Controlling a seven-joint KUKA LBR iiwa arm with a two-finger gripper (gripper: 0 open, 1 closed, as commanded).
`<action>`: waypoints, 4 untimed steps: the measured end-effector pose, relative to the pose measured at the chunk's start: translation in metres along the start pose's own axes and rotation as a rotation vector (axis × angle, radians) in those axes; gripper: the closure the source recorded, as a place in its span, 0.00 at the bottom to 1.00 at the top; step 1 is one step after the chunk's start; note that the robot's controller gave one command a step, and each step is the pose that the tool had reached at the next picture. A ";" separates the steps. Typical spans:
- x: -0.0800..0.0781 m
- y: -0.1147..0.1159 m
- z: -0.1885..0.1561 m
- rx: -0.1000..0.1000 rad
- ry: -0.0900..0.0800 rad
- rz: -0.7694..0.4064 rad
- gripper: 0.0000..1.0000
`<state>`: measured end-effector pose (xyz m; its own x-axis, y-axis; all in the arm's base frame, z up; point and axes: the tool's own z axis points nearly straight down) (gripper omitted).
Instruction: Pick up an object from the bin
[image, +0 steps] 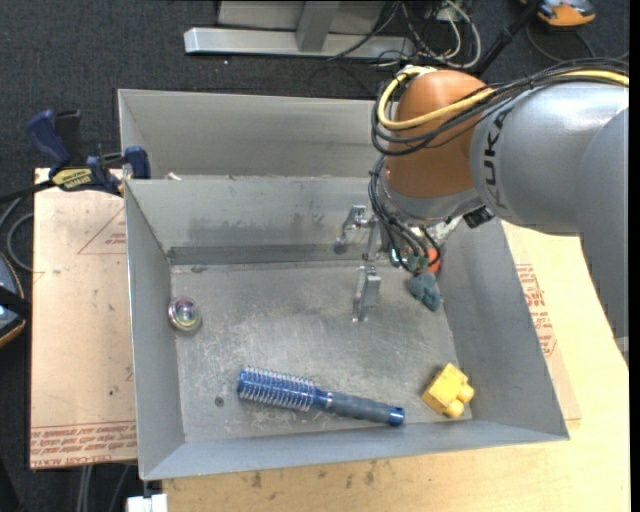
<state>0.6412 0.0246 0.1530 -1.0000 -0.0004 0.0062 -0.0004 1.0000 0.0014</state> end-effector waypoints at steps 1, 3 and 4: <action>0.131 0.062 -0.014 0.000 -0.003 -0.264 0.00; 0.159 0.071 0.062 0.001 -0.011 -0.301 1.00; 0.159 0.072 -0.052 0.001 -0.014 -0.322 1.00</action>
Offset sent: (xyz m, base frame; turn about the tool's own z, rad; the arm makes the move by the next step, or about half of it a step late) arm -0.1291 0.0594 0.0152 -0.2622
